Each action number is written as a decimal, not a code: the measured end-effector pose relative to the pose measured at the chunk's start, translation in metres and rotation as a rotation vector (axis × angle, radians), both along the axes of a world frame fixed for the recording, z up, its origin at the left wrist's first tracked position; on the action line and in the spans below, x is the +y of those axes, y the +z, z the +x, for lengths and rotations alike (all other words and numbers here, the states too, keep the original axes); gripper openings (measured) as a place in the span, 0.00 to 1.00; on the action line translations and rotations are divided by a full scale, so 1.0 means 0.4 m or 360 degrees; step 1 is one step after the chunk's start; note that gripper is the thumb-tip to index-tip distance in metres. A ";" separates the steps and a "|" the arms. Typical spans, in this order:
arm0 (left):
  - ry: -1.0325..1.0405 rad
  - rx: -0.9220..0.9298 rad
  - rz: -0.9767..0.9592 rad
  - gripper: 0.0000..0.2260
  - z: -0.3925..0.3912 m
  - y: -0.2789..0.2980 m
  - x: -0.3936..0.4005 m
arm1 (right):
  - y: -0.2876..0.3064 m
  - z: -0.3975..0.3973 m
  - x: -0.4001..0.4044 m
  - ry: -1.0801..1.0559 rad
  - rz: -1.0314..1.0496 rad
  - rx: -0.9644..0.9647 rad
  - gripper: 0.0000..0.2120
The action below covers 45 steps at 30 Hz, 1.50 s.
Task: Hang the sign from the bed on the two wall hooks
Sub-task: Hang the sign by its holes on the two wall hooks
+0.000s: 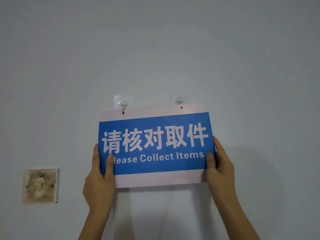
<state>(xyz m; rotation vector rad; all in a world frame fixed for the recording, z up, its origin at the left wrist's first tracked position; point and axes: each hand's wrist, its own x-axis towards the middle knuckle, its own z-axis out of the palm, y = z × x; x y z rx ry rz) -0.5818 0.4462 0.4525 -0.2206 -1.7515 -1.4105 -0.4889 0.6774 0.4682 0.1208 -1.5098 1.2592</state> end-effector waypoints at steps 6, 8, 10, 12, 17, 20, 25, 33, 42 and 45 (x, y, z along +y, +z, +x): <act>0.0005 -0.0039 0.0016 0.28 0.005 -0.002 0.010 | 0.019 0.014 0.012 0.0026 0.0037 -0.0017 0.22; 0.0010 -0.0050 0.0015 0.28 0.011 -0.001 0.011 | 0.023 0.012 0.014 0.0021 0.0043 -0.0023 0.22; 0.0022 -0.0058 0.0011 0.28 0.013 -0.002 0.012 | 0.025 0.009 0.013 0.0030 0.0034 -0.0028 0.22; 0.0028 -0.0062 0.0007 0.27 0.014 -0.001 0.013 | 0.026 0.005 0.014 0.0036 0.0023 -0.0036 0.22; 0.0046 -0.0040 0.0002 0.28 0.016 -0.001 0.014 | 0.020 -0.013 0.024 0.0041 0.0027 -0.0072 0.21; 0.0079 -0.0031 -0.0016 0.28 0.016 0.000 0.006 | 0.010 -0.031 0.024 0.0061 0.0012 -0.0096 0.21; 0.0081 -0.0036 -0.0038 0.27 0.017 0.004 -0.004 | -0.011 -0.048 0.024 0.0013 0.0020 -0.0083 0.22; 0.0119 -0.0085 -0.0113 0.28 0.000 0.004 -0.016 | -0.031 -0.074 0.026 -0.0035 0.0021 -0.0049 0.21; 0.0191 -0.0240 -0.0302 0.29 -0.004 0.027 -0.071 | -0.023 -0.054 0.037 -0.0192 -0.0033 -0.0122 0.16; 0.0315 -0.0215 -0.0372 0.29 0.001 0.030 -0.066 | -0.020 -0.053 0.036 -0.0320 -0.0002 -0.0157 0.15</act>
